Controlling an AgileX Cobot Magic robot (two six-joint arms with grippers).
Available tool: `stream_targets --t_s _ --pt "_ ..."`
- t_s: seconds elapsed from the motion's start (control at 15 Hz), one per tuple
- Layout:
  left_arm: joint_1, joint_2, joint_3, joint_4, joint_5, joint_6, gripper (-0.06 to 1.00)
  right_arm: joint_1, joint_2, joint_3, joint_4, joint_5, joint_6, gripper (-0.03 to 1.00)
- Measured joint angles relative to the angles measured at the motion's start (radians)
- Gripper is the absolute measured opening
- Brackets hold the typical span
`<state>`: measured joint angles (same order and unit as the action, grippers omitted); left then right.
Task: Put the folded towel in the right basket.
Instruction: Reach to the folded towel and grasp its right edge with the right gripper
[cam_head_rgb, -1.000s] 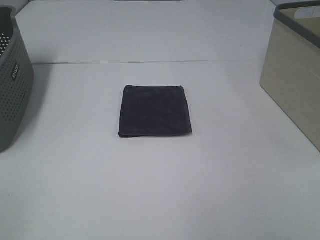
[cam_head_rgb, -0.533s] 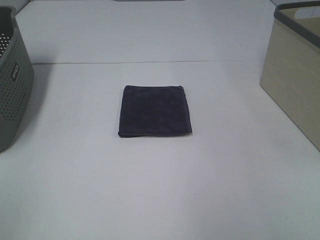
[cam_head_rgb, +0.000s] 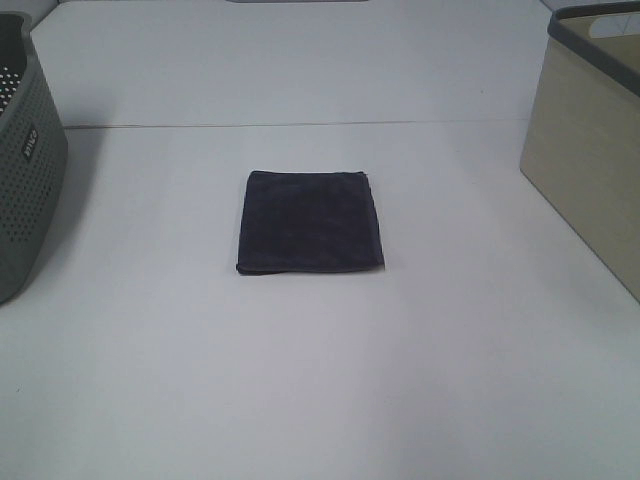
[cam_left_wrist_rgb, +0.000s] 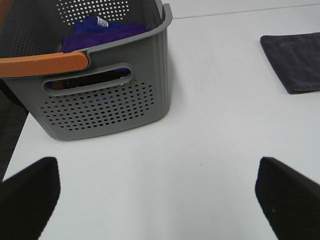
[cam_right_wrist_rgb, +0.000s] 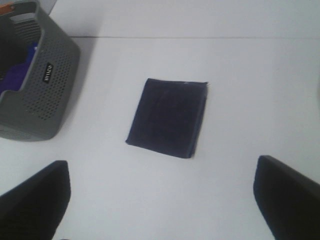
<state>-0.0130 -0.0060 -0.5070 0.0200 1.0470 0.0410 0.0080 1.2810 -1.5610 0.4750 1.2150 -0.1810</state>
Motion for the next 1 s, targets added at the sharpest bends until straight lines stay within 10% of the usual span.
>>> stream_targets --t_s 0.4,1.0 --pt "0.000 0.000 0.000 0.000 0.000 0.000 0.99 0.229 0.544 -0.029 -0.021 -0.227 0.037 0.94" --pt "0.000 0.000 0.000 0.000 0.000 0.000 0.99 0.228 0.911 -0.032 -0.019 -0.355 0.033 0.94"
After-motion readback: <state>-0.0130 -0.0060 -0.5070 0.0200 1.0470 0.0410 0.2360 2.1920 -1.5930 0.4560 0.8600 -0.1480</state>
